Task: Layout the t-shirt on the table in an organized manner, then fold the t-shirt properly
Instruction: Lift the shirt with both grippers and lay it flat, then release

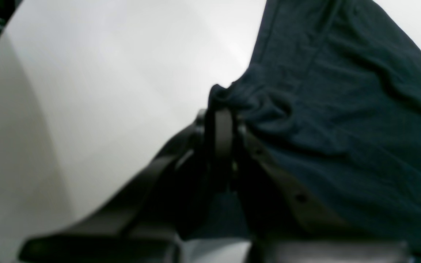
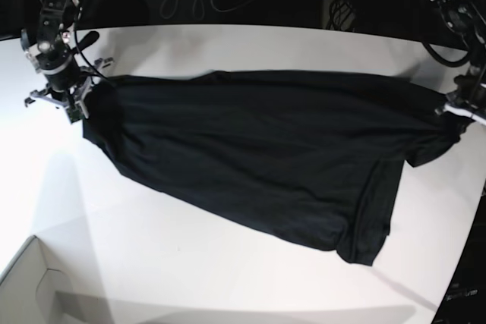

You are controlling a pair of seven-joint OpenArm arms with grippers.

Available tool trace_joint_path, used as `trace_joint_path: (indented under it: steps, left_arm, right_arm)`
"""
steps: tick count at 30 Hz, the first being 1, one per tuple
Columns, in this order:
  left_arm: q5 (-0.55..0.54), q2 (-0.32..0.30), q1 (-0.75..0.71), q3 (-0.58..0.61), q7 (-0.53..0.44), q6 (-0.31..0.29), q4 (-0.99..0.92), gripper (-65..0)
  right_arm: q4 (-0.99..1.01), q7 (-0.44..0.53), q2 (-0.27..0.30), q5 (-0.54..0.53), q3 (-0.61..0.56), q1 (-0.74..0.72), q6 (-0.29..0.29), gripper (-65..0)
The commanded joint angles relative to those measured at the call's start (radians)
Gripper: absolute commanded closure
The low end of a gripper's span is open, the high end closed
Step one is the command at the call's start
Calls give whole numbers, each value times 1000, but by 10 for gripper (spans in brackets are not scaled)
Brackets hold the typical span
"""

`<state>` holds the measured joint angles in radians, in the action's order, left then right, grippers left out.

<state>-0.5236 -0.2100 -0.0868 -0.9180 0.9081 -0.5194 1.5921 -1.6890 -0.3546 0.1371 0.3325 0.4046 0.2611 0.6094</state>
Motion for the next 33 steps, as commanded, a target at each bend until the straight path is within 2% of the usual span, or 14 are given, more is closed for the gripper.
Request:
trace_joint_path:
  steps: [1, 4, 7, 14, 23, 29, 33]
  left_arm:
    - [-11, -19, 0, -22, -19, 2, 32, -1]
    - [-11, -19, -1, -60, 38, 0, 41, -1]
    - [-11, -19, -1, -115, 76, 0, 37, -1]
    - [-11, -19, -31, -140, 82, 0, 38, -1]
    - [-11, -13, -37, -140, 75, 0, -2, -1]
    - [0, -12, -40, -140, 82, 0, -2, -1]
    - [-10, -9, -80, -140, 73, 0, -3, -1]
  right_arm:
    - [-23, 19, 12, -11, 3, 14, -9, 0]
    - [-24, 19, 11, -11, 1, 31, -3, 0]
    - [-24, 19, 6, -13, 3, 48, 89, 0]
    - [-24, 16, -44, -9, 7, 42, 89, 0]
    - [-21, 18, -38, -9, 6, 47, 89, -5]
    - [-24, 19, -34, -9, 7, 70, 89, -178]
    - [-24, 21, -27, -13, 9, 83, 89, -243]
